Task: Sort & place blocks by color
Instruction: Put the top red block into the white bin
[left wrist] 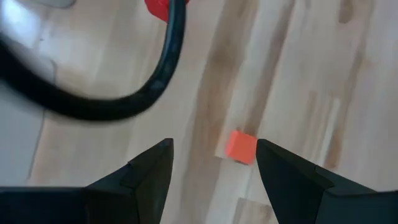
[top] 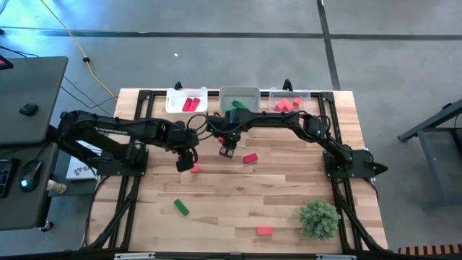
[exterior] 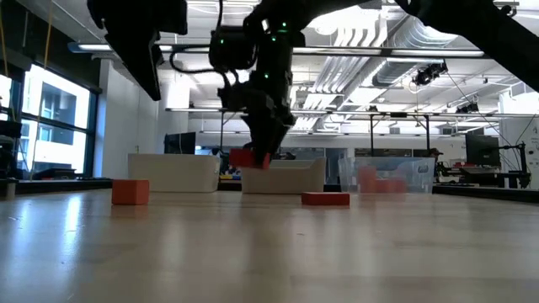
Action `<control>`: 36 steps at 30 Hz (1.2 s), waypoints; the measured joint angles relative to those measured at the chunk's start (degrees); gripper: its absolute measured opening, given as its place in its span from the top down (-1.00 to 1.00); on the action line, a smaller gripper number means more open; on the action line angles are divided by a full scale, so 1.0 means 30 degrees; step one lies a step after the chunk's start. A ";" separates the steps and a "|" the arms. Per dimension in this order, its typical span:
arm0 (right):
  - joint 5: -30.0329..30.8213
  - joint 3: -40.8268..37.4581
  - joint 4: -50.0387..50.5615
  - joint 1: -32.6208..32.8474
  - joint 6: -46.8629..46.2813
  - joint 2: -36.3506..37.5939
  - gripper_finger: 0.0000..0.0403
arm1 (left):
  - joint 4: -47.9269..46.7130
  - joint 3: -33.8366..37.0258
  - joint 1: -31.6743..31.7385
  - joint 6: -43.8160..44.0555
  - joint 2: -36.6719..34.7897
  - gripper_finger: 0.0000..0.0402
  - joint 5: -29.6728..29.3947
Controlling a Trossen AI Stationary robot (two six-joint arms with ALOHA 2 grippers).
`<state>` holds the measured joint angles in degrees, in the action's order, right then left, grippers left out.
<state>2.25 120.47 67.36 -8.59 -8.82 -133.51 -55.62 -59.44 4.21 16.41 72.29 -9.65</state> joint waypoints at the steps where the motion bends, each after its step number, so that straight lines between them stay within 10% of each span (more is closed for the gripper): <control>1: 0.0224 0.0362 0.0169 -0.0065 0.0162 0.0000 0.48 | 0.0026 0.0000 0.0270 -0.0053 0.0000 -0.10 -0.0007; 13: 0.0086 0.4879 0.1538 -0.1478 0.2733 0.0049 0.48 | 0.0194 0.0000 0.3229 -0.0054 0.0000 -0.10 0.0063; 36: 0.0246 0.4580 0.1480 -0.3400 1.0021 0.0641 0.48 | 0.4552 0.0000 0.9078 0.2787 0.0000 -0.10 0.2659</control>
<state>2.98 134.21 71.80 -18.79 21.25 -131.59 -41.97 -59.44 31.44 24.78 72.29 -1.67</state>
